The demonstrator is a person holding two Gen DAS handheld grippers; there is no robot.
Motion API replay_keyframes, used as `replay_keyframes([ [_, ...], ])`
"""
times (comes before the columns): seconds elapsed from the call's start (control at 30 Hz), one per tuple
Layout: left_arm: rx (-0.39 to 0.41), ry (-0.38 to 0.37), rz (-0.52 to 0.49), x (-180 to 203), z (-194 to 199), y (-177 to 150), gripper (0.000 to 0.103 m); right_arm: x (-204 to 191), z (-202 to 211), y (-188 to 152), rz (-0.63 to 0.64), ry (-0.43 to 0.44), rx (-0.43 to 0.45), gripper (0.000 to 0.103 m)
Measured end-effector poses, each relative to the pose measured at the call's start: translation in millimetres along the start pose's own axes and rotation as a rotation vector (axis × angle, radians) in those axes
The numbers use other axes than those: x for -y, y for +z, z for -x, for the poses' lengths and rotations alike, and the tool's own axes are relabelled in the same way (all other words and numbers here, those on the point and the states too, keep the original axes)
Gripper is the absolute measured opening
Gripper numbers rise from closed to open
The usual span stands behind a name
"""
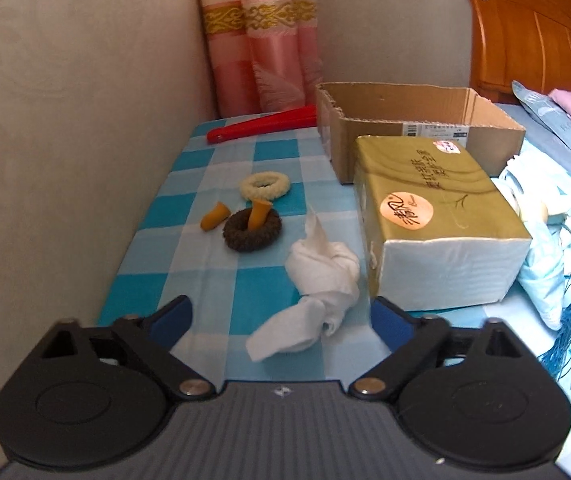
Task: Organize soft objects
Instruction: 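Move the left gripper to the white tissue and close on it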
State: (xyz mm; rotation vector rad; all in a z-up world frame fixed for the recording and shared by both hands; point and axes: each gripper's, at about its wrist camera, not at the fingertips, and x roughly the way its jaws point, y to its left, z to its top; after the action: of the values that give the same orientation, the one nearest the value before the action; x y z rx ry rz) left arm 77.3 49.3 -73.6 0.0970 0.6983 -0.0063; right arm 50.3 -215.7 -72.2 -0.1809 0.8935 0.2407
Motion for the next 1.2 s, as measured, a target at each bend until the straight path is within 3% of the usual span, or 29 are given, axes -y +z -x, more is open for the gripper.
replay_keyframes([
  [0.3,-0.030,-0.096,-0.029,2,-8,-2,0.026,0,1,-1,0.000,0.002,0.011,0.103],
  [0.47,-0.036,-0.108,-0.045,5,-3,-4,0.019,0,2,-3,0.000,0.003,0.024,0.103],
  [0.63,-0.056,-0.108,-0.029,0,11,-14,0.019,-1,3,-6,-0.001,0.003,0.042,0.103],
  [0.73,-0.074,-0.106,-0.015,-5,21,-22,0.025,-1,3,-6,0.000,0.003,0.045,0.103],
  [0.9,-0.073,-0.083,-0.013,-8,24,-24,0.066,-1,4,-8,-0.001,0.003,0.054,0.103],
  [1.2,-0.038,-0.089,-0.008,-5,8,-8,0.066,-1,4,-9,-0.003,0.005,0.062,0.103],
])
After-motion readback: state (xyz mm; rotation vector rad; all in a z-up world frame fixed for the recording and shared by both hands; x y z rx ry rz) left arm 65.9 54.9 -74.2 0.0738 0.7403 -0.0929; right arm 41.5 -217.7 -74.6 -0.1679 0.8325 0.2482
